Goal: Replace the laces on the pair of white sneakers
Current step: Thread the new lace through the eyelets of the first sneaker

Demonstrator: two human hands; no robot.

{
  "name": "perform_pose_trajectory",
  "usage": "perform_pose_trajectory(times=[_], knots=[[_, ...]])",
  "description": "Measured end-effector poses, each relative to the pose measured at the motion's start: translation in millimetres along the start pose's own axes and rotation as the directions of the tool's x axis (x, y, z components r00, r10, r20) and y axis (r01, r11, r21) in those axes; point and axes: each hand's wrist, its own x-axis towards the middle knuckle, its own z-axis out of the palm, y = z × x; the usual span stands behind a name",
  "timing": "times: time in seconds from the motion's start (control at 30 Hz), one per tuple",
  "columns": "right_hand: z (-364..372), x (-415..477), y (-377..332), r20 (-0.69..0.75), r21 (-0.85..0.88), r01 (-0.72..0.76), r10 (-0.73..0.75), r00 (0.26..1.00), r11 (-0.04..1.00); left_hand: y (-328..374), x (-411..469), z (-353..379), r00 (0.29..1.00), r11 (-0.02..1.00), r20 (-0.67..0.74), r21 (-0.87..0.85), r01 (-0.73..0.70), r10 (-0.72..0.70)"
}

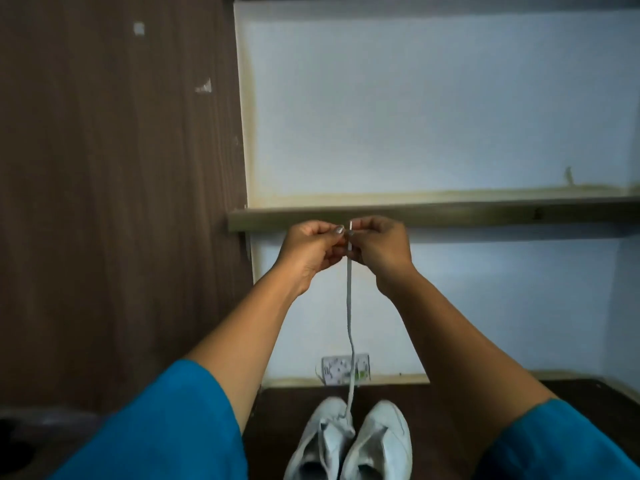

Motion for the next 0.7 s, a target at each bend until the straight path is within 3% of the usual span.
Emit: perform_pose_trajectory(times=[0.1,0.2,0.33,0.4,0.43,0.7], knots=[[-1.4,-13.1,45.1,-0.015,-0.21,-0.081,0.08,0.997,0.974,-46.9,-7.4,-11.0,0.996,0.969,0.007,0.231,0.09,-0.094],[-3.3,-34.1,98.4,0.012,-0.314,-0.196,0.211,0.977,0.929,-108.2,-17.5,-29.3,0.974,0.846,0.047,0.505,0.168,-0.221],[-3.3,-54.4,153.8,0.055,-0.34,-0.306,0.344,0.937,0.889,-194.2,-36.0,-51.6,0.928,0.502,0.106,0.86,0.094,-0.356],[-3.9,-56.7,168.6,0.068,-0.345,-0.314,0.357,0.932,0.885,-231.6,-47.0,-62.1,0.91,0.318,0.13,0.948,0.002,-0.393],[-4.7,-55.6,174.5,0.071,-0.363,-0.305,0.352,0.933,0.88,-247.9,-50.8,-66.5,0.904,0.277,0.15,0.96,-0.036,-0.4],[-9.7,-44.6,199.7,0.118,-0.466,-0.276,0.368,0.922,0.841,-281.5,-44.8,-61.8,0.83,0.282,0.268,0.949,-0.14,-0.49]])
